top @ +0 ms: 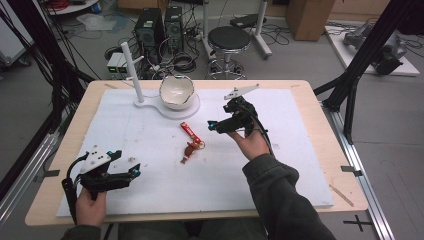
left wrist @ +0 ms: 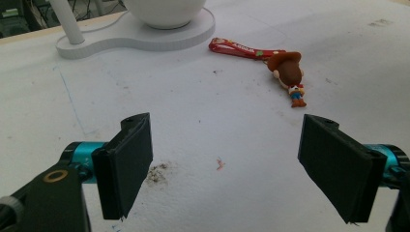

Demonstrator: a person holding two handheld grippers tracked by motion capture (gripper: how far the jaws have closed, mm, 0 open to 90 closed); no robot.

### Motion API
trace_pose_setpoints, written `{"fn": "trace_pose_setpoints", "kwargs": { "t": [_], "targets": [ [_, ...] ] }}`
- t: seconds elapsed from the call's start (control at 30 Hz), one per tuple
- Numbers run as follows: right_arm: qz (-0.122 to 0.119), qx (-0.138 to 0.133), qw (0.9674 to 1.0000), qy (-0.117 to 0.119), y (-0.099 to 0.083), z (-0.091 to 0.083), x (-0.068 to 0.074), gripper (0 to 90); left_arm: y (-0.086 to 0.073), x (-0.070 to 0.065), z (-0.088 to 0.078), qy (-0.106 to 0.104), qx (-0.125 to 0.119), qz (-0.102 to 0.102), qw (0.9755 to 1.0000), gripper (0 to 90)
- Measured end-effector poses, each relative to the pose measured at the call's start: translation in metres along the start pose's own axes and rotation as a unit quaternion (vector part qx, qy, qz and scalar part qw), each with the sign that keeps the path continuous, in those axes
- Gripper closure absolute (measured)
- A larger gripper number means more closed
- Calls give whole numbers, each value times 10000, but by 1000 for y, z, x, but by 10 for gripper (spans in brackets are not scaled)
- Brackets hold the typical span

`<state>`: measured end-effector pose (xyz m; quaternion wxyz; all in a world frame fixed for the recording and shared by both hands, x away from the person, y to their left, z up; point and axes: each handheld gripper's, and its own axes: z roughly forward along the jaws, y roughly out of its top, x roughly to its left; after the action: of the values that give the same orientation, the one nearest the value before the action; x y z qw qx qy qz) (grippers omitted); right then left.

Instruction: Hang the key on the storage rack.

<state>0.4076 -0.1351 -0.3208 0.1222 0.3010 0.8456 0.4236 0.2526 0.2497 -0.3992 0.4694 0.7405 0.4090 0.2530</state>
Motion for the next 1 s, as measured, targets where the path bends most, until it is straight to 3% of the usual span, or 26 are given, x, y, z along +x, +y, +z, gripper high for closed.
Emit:
{"fn": "trace_pose_setpoints", "kwargs": {
  "t": [0.33,1.0],
  "targets": [
    [-48,228,9997,51,22,28,-1,231,0,1,-1,-5,-22,-3,10000,204],
    [177,817,9965,93,15,98,1,331,0,2,-2,7,-58,-34,10000,204]
  ]
}}
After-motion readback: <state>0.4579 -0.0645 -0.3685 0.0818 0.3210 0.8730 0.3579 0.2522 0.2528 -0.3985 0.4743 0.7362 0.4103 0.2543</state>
